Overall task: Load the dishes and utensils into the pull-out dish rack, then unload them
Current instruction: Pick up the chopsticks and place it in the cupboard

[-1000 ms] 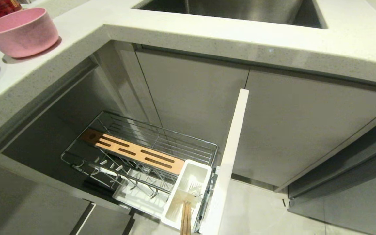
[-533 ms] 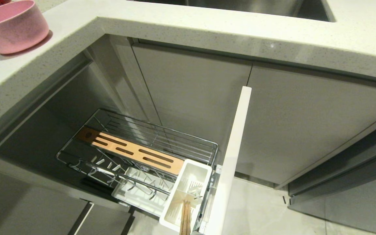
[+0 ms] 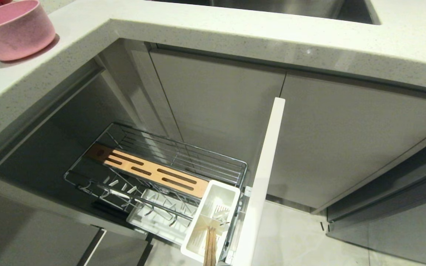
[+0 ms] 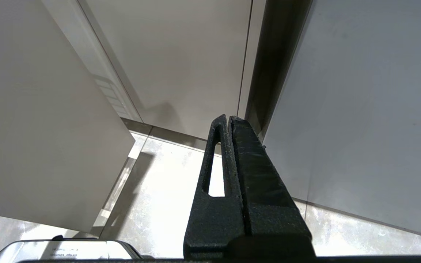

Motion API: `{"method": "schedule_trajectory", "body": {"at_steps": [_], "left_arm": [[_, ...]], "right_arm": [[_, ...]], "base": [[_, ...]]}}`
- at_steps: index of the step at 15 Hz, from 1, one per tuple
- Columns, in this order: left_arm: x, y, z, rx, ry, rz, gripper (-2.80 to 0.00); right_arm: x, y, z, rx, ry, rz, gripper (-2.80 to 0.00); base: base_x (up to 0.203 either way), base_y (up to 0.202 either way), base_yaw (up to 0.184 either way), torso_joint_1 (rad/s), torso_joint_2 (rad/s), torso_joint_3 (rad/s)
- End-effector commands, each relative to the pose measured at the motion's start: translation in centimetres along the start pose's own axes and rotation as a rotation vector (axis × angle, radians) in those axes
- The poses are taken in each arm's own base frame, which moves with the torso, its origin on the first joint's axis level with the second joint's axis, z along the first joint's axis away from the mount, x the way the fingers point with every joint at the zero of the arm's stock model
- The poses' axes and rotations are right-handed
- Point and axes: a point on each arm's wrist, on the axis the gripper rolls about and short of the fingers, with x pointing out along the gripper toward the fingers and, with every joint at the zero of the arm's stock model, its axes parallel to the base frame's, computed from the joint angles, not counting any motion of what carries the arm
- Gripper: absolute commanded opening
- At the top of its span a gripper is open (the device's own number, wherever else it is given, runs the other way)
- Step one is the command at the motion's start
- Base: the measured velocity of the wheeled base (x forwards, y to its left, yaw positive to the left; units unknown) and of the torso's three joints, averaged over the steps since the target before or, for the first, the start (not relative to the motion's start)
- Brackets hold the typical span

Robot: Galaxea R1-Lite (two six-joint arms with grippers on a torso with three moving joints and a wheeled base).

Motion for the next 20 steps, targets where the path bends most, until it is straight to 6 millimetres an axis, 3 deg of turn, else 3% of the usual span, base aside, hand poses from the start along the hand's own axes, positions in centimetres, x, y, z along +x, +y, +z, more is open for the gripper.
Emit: {"method": "schedule_trajectory", "body": {"at_steps": [1, 3, 5, 8, 12, 15, 20], "left_arm": [[0.3, 0.8, 6.7, 0.006, -0.044, 0.014, -2.8], [2.2, 1.4, 11.8, 0.009, -0.066, 0.026, -2.8], [5.2, 2.2, 15.6, -0.013, -0.076, 0.021, -2.8], [10.8, 2.9, 18.4, -0.17, -0.031, 0.068, -2.8], [16.6, 3.8, 18.5, -0.333, 0.055, 0.328, -2.8], [17.6, 4.3, 18.2, -0.368, 0.203, 0.476, -2.8], [17.3, 4.2, 16.8, -0.461, 0.417, 0.546, -2.8]], "right_arm": [[0.1, 0.0, -0.7, 0.0, 0.025, 0.0, -2.8], [0.1, 0.0, -0.7, 0.0, 0.025, 0.0, -2.8], [0.1, 0.0, -0.7, 0.0, 0.025, 0.0, -2.8], [0.1, 0.0, -0.7, 0.0, 0.025, 0.0, -2.8], [0.1, 0.0, -0.7, 0.0, 0.025, 0.0, -2.8], [0.1, 0.0, -0.7, 0.0, 0.025, 0.0, -2.8], [0.1, 0.0, -0.7, 0.0, 0.025, 0.0, -2.8]], "base": [[0.0, 0.0, 0.0, 0.0, 0.0, 0.0], [0.0, 0.0, 0.0, 0.0, 0.0, 0.0], [0.0, 0.0, 0.0, 0.0, 0.0, 0.0], [0.0, 0.0, 0.0, 0.0, 0.0, 0.0], [0.0, 0.0, 0.0, 0.0, 0.0, 0.0], [0.0, 0.0, 0.0, 0.0, 0.0, 0.0], [0.0, 0.0, 0.0, 0.0, 0.0, 0.0]]}}
